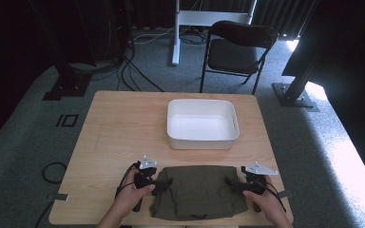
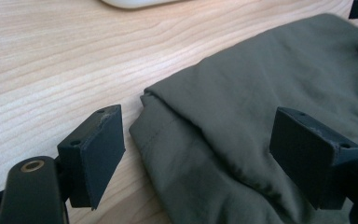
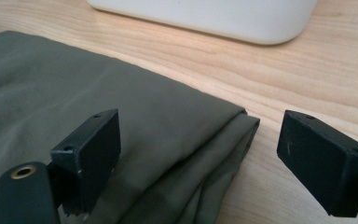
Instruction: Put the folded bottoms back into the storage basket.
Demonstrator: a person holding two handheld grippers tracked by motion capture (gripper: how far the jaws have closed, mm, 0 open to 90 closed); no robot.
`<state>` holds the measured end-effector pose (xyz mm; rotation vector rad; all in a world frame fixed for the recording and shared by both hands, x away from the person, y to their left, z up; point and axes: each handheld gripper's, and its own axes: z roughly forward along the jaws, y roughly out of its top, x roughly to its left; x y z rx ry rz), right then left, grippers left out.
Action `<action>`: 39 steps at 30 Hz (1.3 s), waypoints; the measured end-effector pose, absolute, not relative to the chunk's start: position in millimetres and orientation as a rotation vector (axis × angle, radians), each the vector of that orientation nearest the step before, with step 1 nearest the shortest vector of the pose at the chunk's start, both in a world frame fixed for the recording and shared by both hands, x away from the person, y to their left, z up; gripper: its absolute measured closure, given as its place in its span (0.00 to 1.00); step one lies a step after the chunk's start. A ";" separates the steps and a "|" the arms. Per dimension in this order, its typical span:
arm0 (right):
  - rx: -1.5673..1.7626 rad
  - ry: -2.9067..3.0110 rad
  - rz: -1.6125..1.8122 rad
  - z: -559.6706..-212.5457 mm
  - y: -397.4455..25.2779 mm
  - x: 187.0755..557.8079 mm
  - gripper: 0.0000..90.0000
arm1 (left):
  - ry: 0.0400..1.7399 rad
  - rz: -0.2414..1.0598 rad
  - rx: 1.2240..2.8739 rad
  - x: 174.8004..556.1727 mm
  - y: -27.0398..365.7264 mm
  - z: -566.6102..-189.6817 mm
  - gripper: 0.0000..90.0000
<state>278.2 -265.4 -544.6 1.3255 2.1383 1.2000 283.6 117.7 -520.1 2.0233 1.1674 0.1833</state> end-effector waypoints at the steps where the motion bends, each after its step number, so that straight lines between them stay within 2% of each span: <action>1: 1.329 2.142 1.201 -545.7 -265.5 278.3 0.15 | 1.174 0.168 2.021 283.4 116.9 -521.6 0.21; 8: 1.356 2.154 1.191 -550.3 -261.5 277.9 0.15 | 1.160 0.138 2.094 281.6 104.9 -534.5 0.21; 17: 1.361 2.166 1.157 -556.2 -256.0 278.4 0.15 | 1.194 0.123 2.061 282.1 95.4 -541.1 0.21; 18: 1.357 2.173 1.139 -557.6 -254.9 278.2 0.15 | 1.200 0.125 2.056 281.9 95.0 -541.2 0.23; 21: 1.337 2.185 1.127 -557.9 -253.6 278.2 0.15 | 1.200 0.168 2.066 279.0 90.7 -542.0 0.23; 25: 1.347 2.194 1.110 -558.3 -252.3 278.7 0.17 | 1.124 0.258 2.106 272.8 83.7 -546.7 0.17; 30: 1.359 2.198 1.100 -558.8 -249.7 277.7 0.18 | 1.080 0.358 2.079 269.3 77.4 -555.0 0.12; 33: 1.349 2.220 1.112 -559.0 -248.4 277.0 0.14 | 1.070 0.363 2.089 270.2 76.6 -555.0 0.12; 39: 1.318 2.225 1.059 -559.1 -243.8 276.0 0.15 | 1.049 0.373 2.099 271.4 75.6 -554.9 0.16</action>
